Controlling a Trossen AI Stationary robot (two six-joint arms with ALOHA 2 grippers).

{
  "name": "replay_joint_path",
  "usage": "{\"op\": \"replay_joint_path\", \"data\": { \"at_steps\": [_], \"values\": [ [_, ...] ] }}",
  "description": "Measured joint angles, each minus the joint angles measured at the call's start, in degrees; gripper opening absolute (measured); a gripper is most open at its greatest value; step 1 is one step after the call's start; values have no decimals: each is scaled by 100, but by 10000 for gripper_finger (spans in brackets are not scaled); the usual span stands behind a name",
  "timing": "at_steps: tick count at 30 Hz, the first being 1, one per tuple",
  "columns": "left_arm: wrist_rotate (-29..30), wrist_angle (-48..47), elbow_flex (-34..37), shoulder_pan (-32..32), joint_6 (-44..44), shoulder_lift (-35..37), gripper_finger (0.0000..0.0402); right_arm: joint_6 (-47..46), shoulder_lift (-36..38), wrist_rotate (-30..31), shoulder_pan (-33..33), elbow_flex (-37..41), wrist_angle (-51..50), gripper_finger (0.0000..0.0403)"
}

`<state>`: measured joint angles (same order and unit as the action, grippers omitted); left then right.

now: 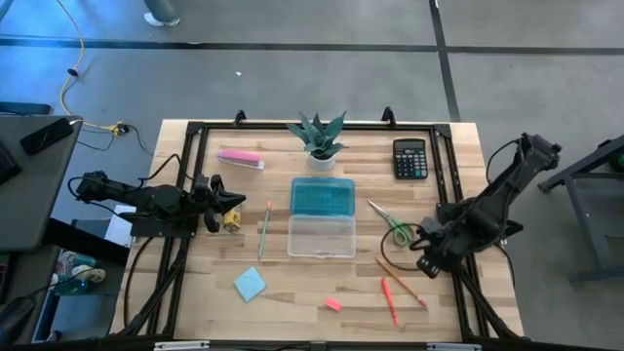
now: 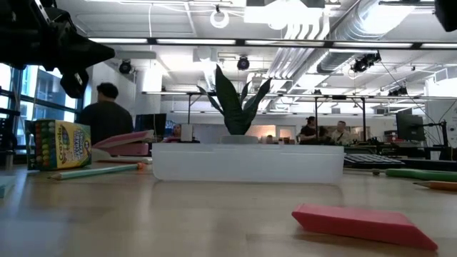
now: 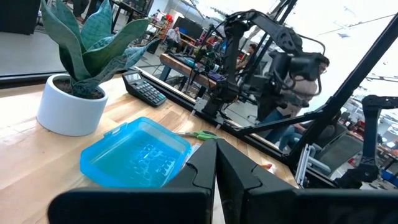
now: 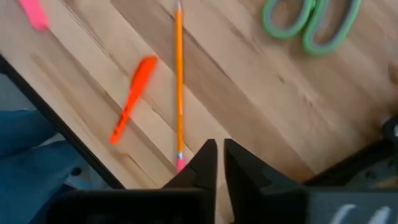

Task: Pack school essentials
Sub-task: Put the yellow pencil into the supply box

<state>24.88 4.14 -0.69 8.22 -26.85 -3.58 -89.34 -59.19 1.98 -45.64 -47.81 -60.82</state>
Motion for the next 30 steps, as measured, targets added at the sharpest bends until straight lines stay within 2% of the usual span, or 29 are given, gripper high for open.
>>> {"op": "replay_joint_path", "data": {
  "at_steps": [8, 13, 20, 30],
  "values": [
    [-2, 0, 0, -1, -15, -2, 1, -1112, -749, -251, -506, 4, 388, 133],
    [-2, 0, 0, 1, -6, 1, 1, -1315, -1291, -259, -732, 4, 1090, 168],
    [-2, 0, 0, -1, -17, -2, 1, -1556, -2109, -580, -932, 5, 1671, 174],
    [-2, 0, -2, 0, -17, 1, 1, -1885, -2896, -823, -1154, 4, 2470, 146]
  ]
}}
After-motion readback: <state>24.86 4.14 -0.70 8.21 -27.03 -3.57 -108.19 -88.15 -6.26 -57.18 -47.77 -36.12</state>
